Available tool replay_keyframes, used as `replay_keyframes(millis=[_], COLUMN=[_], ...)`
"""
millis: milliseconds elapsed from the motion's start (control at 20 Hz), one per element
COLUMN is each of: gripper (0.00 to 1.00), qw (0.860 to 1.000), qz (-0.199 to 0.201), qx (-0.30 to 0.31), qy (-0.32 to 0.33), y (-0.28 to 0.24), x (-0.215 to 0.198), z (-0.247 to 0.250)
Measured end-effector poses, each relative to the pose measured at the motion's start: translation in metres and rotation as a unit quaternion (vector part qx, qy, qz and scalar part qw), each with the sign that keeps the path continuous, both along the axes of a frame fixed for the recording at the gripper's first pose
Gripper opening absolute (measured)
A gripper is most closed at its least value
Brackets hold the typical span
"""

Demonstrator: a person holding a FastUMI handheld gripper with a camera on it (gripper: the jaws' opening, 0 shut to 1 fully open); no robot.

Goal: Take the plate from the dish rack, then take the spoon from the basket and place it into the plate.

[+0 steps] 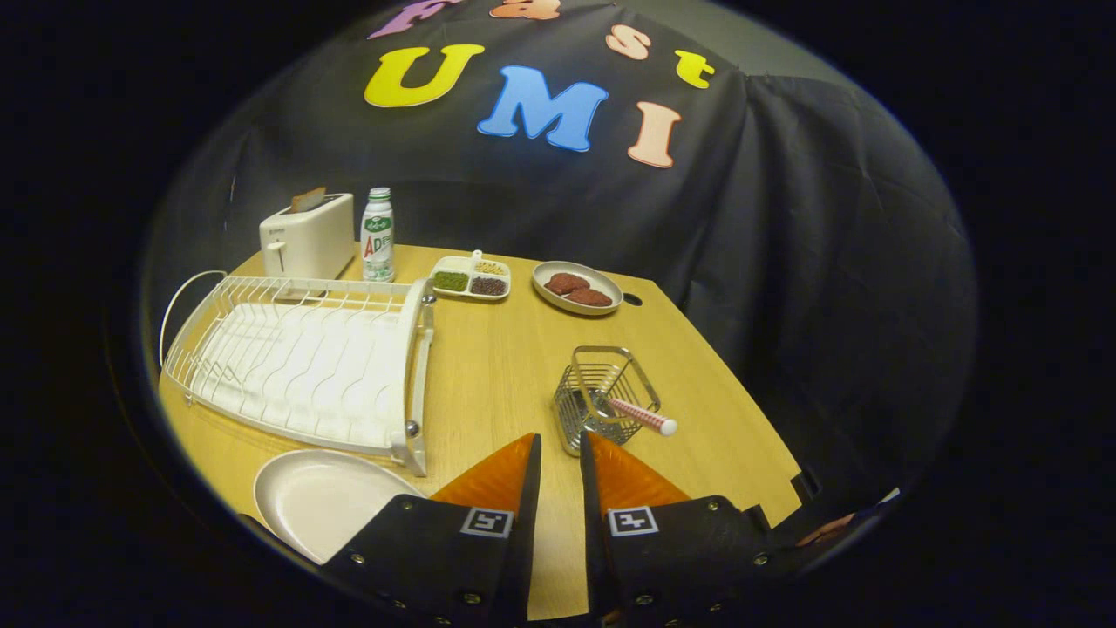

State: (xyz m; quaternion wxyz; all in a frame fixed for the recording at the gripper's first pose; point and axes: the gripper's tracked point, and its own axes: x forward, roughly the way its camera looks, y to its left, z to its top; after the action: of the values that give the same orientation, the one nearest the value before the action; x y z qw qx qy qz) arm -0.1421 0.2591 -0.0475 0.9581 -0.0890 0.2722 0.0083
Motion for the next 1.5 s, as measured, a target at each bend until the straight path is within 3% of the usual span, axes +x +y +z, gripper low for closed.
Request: replay_keyframes(millis=[50,100,150,500,800,900,1050,1100,1200,1250,1400,1450,1500], gripper=[0.31,0.45,0.53,0.51,0.52,0.3,0.27,0.21,0.19,0.11,0.12,0.03,0.03], qw=[1.0,1.0,1.0,1.0,0.999,0.999,0.999,0.998,0.996,0.996,0.995,0.995,0.995], qz=[-0.009,-0.019,-0.023,-0.019,0.008,0.019,0.041,0.051,0.074,0.078,0.091,0.095,0.094], qx=[-0.004,-0.008,-0.008,0.003,0.025,0.025,0.023,0.024,0.022,0.009,0.0,0.003,0.007], qy=[-0.004,-0.009,-0.008,0.01,0.025,0.024,0.027,0.027,0.035,0.036,0.033,0.032,0.033], y=[-0.011,-0.022,-0.028,-0.048,-0.049,-0.048,-0.042,-0.039,-0.03,-0.029,-0.025,-0.024,-0.024], x=[0.006,0.012,0.016,0.037,0.05,0.056,0.053,0.054,0.054,0.053,0.055,0.052,0.05], z=[0.003,0.006,0.003,-0.011,-0.029,-0.033,-0.03,-0.031,-0.033,-0.033,-0.025,-0.023,-0.022])
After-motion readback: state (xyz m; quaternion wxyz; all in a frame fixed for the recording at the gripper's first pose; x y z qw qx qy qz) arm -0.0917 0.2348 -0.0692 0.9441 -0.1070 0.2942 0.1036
